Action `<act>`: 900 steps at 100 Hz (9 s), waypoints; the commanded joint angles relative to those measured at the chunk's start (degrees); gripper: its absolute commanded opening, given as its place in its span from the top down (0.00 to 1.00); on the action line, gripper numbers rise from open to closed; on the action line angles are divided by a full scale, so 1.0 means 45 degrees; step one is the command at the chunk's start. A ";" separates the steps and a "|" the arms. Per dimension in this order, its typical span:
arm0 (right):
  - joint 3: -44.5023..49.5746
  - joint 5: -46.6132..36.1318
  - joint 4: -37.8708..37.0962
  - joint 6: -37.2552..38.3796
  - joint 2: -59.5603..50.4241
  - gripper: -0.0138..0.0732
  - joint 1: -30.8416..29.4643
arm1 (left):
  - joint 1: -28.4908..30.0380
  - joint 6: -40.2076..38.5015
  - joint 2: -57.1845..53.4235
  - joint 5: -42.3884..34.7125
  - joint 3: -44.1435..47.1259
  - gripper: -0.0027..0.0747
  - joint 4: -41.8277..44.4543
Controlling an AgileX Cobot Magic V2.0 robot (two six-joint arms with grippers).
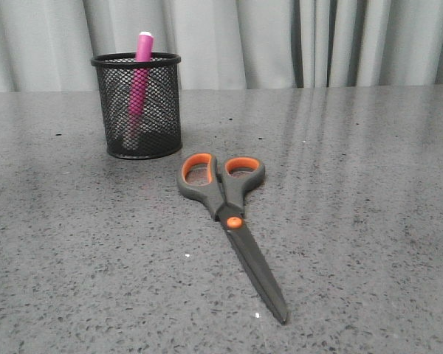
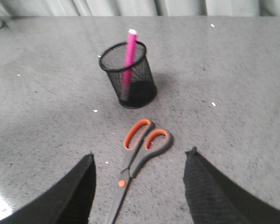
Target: Put pen and scissors into bin
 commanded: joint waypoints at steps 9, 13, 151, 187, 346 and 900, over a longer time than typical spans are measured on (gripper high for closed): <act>-0.2627 0.0886 0.0375 -0.0325 0.2266 0.46 -0.0085 | 0.0019 -0.0164 -0.2588 0.0413 -0.0345 0.62 0.0404; -0.3040 0.1075 0.0328 -0.0325 0.2794 0.47 -0.0026 | 0.0019 -0.0307 -0.3006 0.0405 -0.0336 0.62 0.0603; -0.7424 0.3453 -0.7940 0.8451 1.2861 0.25 0.6318 | 0.0019 -0.2733 -0.5887 0.0804 0.1979 0.62 0.2307; -0.7424 0.3035 -0.7970 0.8875 1.4039 0.35 0.6318 | -0.0536 -0.2733 -0.5887 0.0829 0.1979 0.62 0.2751; -0.5018 -1.7859 -1.1690 0.8948 1.2350 0.92 0.3983 | -0.0536 -0.2812 -0.6446 0.0961 0.2011 0.62 0.3329; 0.2877 -0.7557 -1.6317 0.8966 -0.1206 0.91 0.3951 | 0.4490 -1.9510 -1.5448 -0.4205 1.4871 0.99 2.0877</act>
